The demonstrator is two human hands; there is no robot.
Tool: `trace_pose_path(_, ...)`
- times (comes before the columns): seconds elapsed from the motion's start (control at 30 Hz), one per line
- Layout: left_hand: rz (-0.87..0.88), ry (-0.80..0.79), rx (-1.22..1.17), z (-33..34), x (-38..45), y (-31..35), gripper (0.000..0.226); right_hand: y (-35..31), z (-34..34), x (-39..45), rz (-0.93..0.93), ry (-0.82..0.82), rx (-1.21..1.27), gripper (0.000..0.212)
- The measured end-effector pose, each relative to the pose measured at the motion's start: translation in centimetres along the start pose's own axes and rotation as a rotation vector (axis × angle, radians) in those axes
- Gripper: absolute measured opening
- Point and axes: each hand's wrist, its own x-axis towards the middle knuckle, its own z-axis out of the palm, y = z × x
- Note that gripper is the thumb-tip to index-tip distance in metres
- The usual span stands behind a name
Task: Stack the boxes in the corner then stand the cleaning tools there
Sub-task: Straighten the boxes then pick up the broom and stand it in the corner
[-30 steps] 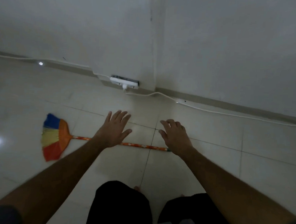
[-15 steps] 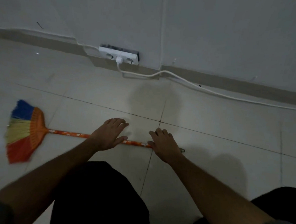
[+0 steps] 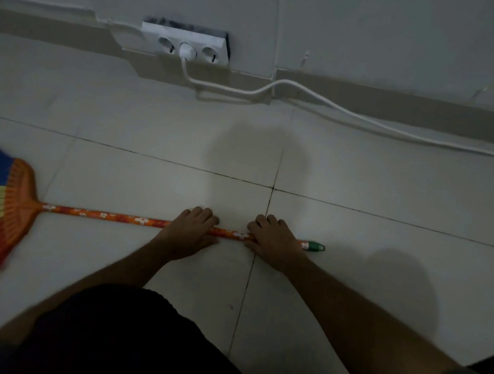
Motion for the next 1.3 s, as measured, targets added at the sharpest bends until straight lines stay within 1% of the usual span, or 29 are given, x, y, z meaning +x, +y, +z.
trace_pose_path(0.1,0.027,0.049,0.030,0.3,0.7,0.1,0.042,0.1,0.6,0.2,-0.012,0.015,-0.027,0.038)
trace_pose_path(0.23,0.064,0.074,0.008,-0.4,0.6,-0.6,0.041,0.0,0.0,-0.2,0.004,0.047,0.012,0.037)
trace_pose_path(0.3,0.025,0.049,-0.050,-1.2,0.3,-0.7,0.048,-0.1,-0.7,-0.6,-0.009,0.091,-0.019,0.038)
trace_pose_path(0.4,-0.064,-0.023,-0.162,-3.2,-0.1,-0.4,0.067,-0.1,-2.3,-1.4,-0.032,0.173,-0.053,0.036)
trace_pose_path(0.47,-0.079,-0.021,-0.204,-4.9,-0.4,-0.1,0.072,0.0,-3.8,-1.8,-0.049,0.218,-0.070,0.035)
trace_pose_path(0.5,-0.073,-0.007,-0.219,-6.1,-0.6,0.2,0.068,0.0,-4.9,-2.3,-0.054,0.239,-0.077,0.035)
trace_pose_path(0.57,-0.073,0.004,-0.220,-8.8,-1.2,1.0,0.051,0.2,-7.3,-3.5,-0.060,0.272,-0.087,0.035)
trace_pose_path(0.6,-0.076,0.010,-0.214,-10.4,-1.6,1.6,0.045,0.1,-8.8,-4.4,-0.057,0.289,-0.092,0.035)
trace_pose_path(0.63,-0.072,0.023,-0.201,-12.0,-1.9,2.1,0.045,0.0,-10.2,-5.2,-0.050,0.305,-0.098,0.035)
trace_pose_path(0.77,-0.058,0.032,-0.201,-20.3,-4.1,4.8,0.062,-1.2,-18.1,-9.9,-0.006,0.273,-0.070,0.040)
trace_pose_path(0.8,-0.058,0.034,-0.214,-22.1,-4.5,5.5,0.060,-1.4,-20.1,-11.0,0.001,0.283,-0.056,0.040)
trace_pose_path(0.87,-0.063,0.035,-0.227,-26.6,-5.2,7.1,0.047,-1.6,-24.9,-13.5,0.018,0.310,-0.042,0.041)
trace_pose_path(0.97,-0.091,-0.013,-0.239,-33.2,-5.9,10.0,0.035,-1.7,-31.7,-17.4,0.023,0.340,-0.072,0.043)
trace_pose_path(1.13,-0.083,-0.047,-0.314,-44.3,-6.9,15.3,0.033,-2.1,-43.2,-24.5,0.056,0.469,-0.151,0.047)
trace_pose_path(1.2,-0.072,-0.027,-0.380,-48.9,-7.0,17.6,0.032,-2.3,-47.7,-27.3,0.081,0.541,-0.155,0.042)
trace_pose_path(1.3,-0.070,0.020,-0.455,-56.0,-6.8,21.1,0.032,-2.7,-54.0,-31.2,0.181,0.696,-0.131,0.034)
